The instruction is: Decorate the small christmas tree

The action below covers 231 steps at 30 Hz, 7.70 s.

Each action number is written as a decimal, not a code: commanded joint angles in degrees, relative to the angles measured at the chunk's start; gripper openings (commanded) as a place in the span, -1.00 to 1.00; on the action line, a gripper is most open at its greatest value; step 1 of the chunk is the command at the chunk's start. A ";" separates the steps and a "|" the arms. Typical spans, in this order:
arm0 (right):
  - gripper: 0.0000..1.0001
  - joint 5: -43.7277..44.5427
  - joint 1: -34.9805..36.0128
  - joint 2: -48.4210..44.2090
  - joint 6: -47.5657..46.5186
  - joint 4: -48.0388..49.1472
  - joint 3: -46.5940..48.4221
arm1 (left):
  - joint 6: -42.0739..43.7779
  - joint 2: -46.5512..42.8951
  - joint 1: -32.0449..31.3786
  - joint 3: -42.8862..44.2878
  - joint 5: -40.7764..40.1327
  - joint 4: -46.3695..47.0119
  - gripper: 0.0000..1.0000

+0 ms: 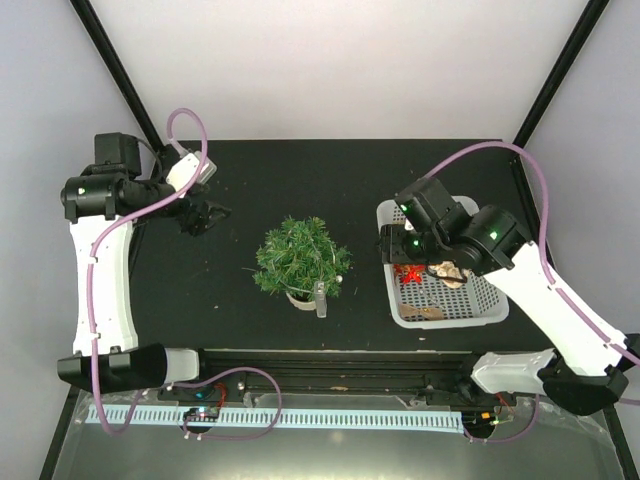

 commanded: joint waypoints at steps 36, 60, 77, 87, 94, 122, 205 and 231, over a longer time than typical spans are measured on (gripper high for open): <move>0.01 -5.86 -46.49 12.84 4.17 21.69 -19.78 | -27.96 -1.84 0.06 -14.35 0.09 25.82 0.65; -0.09 -6.24 -48.99 21.42 9.61 46.21 -31.33 | -27.76 3.98 0.14 -10.29 5.28 25.35 0.64; -0.08 -10.54 -50.80 26.05 8.14 53.11 -32.70 | -27.08 3.97 0.11 -12.50 8.79 26.04 0.64; -0.11 -10.63 -50.77 26.93 7.00 52.25 -32.53 | -26.96 4.31 0.11 -12.80 9.35 26.53 0.64; -0.26 -9.81 -50.82 26.36 6.22 51.24 -32.07 | -27.75 4.54 0.07 -12.98 9.91 27.47 0.64; -0.37 -6.59 -50.79 20.79 4.76 43.67 -29.69 | -28.30 2.75 0.10 -15.23 11.31 29.65 0.65; -0.88 -8.83 -49.98 8.72 -1.05 34.99 -23.86 | -20.49 -0.49 -0.45 -17.23 14.04 28.74 0.65; -0.98 -46.65 -40.11 -5.13 8.78 25.84 -5.04 | 1.23 -11.78 -20.77 -18.11 -6.47 42.19 0.71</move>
